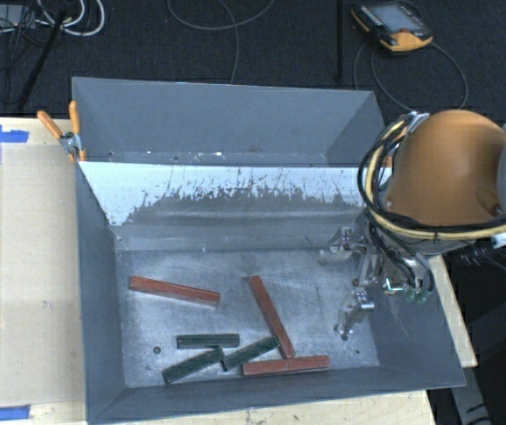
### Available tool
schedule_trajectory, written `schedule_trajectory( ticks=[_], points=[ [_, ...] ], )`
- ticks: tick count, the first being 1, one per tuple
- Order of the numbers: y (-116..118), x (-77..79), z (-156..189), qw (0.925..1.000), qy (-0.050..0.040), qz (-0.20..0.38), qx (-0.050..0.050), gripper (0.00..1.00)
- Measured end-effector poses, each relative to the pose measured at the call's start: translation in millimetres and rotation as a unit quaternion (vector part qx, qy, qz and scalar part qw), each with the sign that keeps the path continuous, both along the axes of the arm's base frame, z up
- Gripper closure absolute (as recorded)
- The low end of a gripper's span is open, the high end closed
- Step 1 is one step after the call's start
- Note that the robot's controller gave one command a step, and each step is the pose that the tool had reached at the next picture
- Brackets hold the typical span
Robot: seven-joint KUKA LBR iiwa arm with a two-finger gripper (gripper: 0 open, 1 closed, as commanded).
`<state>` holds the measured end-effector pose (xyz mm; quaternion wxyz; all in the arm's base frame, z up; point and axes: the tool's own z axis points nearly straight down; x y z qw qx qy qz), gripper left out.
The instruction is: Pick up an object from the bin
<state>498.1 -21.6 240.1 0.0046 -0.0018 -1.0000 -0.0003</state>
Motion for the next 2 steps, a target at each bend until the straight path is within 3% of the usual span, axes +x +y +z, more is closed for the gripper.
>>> schedule_trajectory(
  ticks=[1, 2],
  points=[
    [0.1, 1.4, 3.7, 1.0, -0.0039, 0.0, 0.0, 0.0],
    [10.8, -5.3, -29.9, 0.9992, -0.0068, 0.039, 0.0, 0.0]
  ],
)
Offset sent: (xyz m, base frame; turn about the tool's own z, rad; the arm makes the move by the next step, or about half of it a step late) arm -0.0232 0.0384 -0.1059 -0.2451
